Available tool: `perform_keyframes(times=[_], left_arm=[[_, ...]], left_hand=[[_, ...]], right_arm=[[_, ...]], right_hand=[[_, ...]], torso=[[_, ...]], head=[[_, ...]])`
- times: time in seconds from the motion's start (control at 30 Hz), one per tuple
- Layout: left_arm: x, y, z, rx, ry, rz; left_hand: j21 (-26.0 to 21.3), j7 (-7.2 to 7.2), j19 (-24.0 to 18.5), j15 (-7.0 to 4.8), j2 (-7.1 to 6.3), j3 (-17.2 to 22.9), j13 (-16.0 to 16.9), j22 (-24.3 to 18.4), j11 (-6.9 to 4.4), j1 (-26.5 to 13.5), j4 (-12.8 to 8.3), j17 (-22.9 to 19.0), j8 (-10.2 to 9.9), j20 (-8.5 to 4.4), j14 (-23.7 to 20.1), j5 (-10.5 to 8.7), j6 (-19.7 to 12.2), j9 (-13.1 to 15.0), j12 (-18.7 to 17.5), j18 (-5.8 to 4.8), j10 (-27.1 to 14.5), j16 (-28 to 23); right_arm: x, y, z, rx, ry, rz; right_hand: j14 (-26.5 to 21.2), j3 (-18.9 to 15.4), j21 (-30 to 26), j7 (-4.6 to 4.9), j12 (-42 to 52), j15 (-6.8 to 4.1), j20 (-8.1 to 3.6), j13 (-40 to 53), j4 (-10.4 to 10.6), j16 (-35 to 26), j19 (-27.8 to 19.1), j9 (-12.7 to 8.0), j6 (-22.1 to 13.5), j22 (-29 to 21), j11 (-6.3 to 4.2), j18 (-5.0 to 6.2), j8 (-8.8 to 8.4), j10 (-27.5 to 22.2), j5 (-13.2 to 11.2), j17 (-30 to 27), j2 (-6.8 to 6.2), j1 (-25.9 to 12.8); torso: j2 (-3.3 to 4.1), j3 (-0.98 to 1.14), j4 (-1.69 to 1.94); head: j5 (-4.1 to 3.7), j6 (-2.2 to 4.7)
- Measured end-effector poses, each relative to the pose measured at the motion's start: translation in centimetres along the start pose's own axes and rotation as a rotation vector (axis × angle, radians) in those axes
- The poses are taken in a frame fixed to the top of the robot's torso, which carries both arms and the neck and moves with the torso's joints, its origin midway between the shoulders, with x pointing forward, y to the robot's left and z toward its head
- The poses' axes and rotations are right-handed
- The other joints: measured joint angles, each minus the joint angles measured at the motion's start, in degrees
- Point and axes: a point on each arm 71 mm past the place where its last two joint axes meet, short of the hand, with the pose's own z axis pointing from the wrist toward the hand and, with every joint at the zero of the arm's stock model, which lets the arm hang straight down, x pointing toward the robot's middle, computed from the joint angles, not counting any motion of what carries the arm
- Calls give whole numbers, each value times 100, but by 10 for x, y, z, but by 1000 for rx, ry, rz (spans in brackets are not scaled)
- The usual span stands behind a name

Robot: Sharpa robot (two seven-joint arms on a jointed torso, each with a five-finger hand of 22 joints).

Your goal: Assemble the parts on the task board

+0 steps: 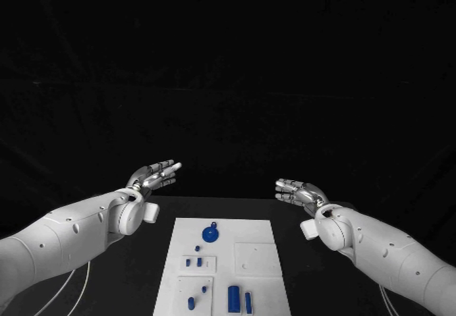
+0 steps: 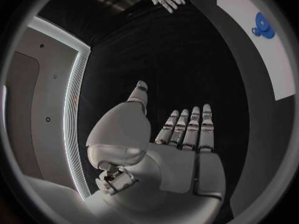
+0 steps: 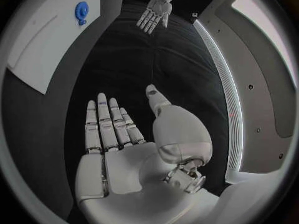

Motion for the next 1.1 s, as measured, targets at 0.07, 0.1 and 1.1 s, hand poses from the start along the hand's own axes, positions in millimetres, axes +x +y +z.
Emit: perform_keyframes(times=[0.07,0.1,1.1], left_arm=[[2,2,-2,-4,3,-4],[4,4,-3,-7,7,-7],[112,22,-113,-27,-72,-159]], left_hand=[[-48,-55,-608,-112,-3,78,-35,-48,-72,-381,-32,-38,-31,-136,-599,-90,-508,-35,-27,-86,-533,-38],[-75,-86,-927,-173,-7,120,-53,-72,-111,-612,-49,-59,-47,-204,-914,-136,-775,-54,-40,-88,-814,-57],[-184,-261,-2755,-511,-24,323,-148,-212,-334,-6228,-142,-169,-120,-615,-2713,-393,-2294,-156,-134,-263,-2405,-132]], right_arm=[[1,0,-1,0,4,-3],[3,1,-2,-1,8,-5],[102,33,-94,-66,-90,130]], right_hand=[[-946,-171,-50,-105,-44,-112,-142,-43,171,-47,-701,-42,-595,-48,-104,-121,-45,-850,-76,-47,-81,-1006],[-1409,-261,-78,-154,-65,-160,-206,-62,242,-68,-1030,-59,-876,-70,-152,-168,-58,-1259,-116,-65,-120,-1565],[-4356,-768,-213,-448,-155,-464,-616,-179,705,-180,-3053,-170,-2590,-207,-459,-424,-145,-3803,-315,-189,-361,-5242]], torso=[[-17,7,-3],[-31,13,-5],[-600,327,-91]], head=[[0,-25],[4,-48],[122,-576]])
